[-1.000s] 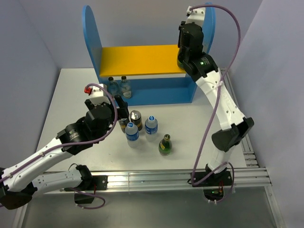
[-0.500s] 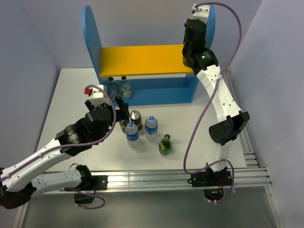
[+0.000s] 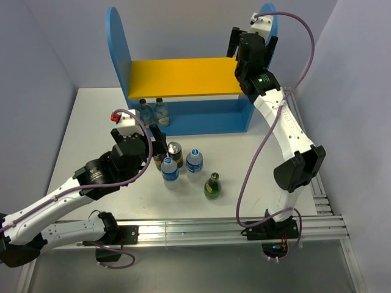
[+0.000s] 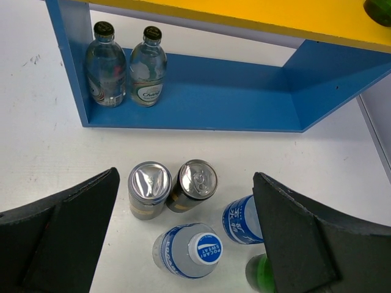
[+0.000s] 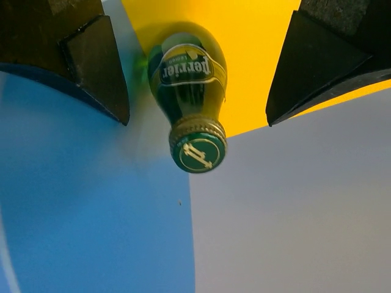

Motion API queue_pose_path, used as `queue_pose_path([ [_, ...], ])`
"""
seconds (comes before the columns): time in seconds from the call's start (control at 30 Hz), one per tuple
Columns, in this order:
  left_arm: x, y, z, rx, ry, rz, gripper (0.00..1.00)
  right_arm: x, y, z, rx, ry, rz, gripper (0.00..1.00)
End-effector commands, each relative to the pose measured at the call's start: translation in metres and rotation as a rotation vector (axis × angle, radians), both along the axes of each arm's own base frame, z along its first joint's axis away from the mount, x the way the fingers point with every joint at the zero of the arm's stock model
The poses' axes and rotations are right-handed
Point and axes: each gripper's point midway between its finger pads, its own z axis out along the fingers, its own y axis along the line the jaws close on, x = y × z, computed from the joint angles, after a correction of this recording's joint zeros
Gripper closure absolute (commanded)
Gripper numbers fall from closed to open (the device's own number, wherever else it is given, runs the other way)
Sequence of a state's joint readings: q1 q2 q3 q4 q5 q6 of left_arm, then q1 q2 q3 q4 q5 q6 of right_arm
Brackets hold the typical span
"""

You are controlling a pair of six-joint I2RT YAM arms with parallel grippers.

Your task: Place and organize the beverage onto the shelf

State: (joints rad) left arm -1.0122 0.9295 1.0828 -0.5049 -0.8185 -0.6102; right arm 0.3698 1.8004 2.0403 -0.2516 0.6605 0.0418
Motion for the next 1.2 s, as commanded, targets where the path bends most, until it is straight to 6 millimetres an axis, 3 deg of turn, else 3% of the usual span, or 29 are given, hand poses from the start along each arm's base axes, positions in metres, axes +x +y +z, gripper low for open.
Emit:
queue_pose_path([
  [0.0,0.0,0.003,0.001,0.011,-0.006,0.015,0.02,-0.038,-0.026,0.046,0.075,-0.12,-0.054,0.0],
  [0.07,0.0,0.003,0.002,0.01,-0.008,0.018,0.02,-0.056,-0.03,0.055,0.119,-0.148,-0.046,0.0],
  [0.13,0.0,0.004,0.002,0.013,-0.008,0.02,0.02,-0.065,-0.026,0.038,0.148,-0.123,-0.029,0.0],
  [0.17,0.0,0.004,0.002,0.012,-0.008,0.022,0.02,-0.081,-0.03,0.049,0.17,-0.152,-0.021,0.0],
  [0.2,0.0,0.005,0.003,0.012,-0.009,0.024,0.02,-0.085,-0.027,0.031,0.168,-0.119,-0.008,0.0],
  [0.27,0.0,0.005,0.002,0.014,-0.008,0.025,0.02,-0.107,-0.021,0.019,0.19,-0.107,0.031,0.0],
  [0.33,0.0,0.005,0.002,0.014,-0.008,0.025,0.02,-0.125,-0.006,0.009,0.2,-0.095,0.072,0.0],
  [0.37,0.0,0.005,0.001,0.017,-0.006,0.024,0.02,-0.145,-0.007,0.016,0.21,-0.12,0.088,0.0],
  [0.4,0.0,0.005,0.002,0.014,-0.008,0.025,0.02,-0.151,0.002,-0.009,0.183,-0.075,0.105,0.0],
  [0.43,0.0,0.005,0.002,0.017,-0.006,0.027,0.02,-0.163,0.007,-0.017,0.161,-0.063,0.114,0.0],
  [0.47,0.0,0.005,0.002,0.014,-0.006,0.027,0.02,-0.185,0.031,-0.034,0.153,-0.045,0.203,0.0],
  [0.53,0.0,0.005,0.001,0.013,-0.004,0.025,0.02,-0.208,0.05,-0.054,0.161,-0.028,0.269,0.0],
  [0.57,0.001,0.004,0.0,0.017,-0.006,0.024,0.02,-0.233,0.07,-0.077,0.163,0.001,0.359,0.0],
  [0.63,0.002,0.003,-0.002,0.018,-0.005,0.027,0.02,-0.26,0.077,-0.097,0.24,0.012,0.395,0.0],
  [0.67,0.002,0.003,-0.002,0.018,-0.004,0.029,0.01,-0.278,0.094,-0.124,0.224,0.06,0.451,0.0],
  [0.77,0.003,0.001,-0.003,0.019,-0.001,0.028,0.01,-0.305,0.1,-0.167,0.229,0.12,0.445,0.0],
  [0.8,0.003,0.0,-0.004,0.021,0.001,0.027,0.01,-0.32,0.114,-0.175,0.274,0.138,0.485,0.0],
  [0.83,0.003,-0.001,-0.007,0.026,0.005,0.022,0.01,-0.325,0.114,-0.193,0.215,0.182,0.479,0.0],
  [0.93,0.004,-0.004,-0.009,0.022,0.005,0.013,0.01,-0.333,0.122,-0.218,0.199,0.237,0.466,0.0],
  [1.17,0.003,-0.003,-0.011,0.029,0.015,0.015,0.01,-0.339,0.125,-0.255,0.21,0.294,0.428,0.01],
])
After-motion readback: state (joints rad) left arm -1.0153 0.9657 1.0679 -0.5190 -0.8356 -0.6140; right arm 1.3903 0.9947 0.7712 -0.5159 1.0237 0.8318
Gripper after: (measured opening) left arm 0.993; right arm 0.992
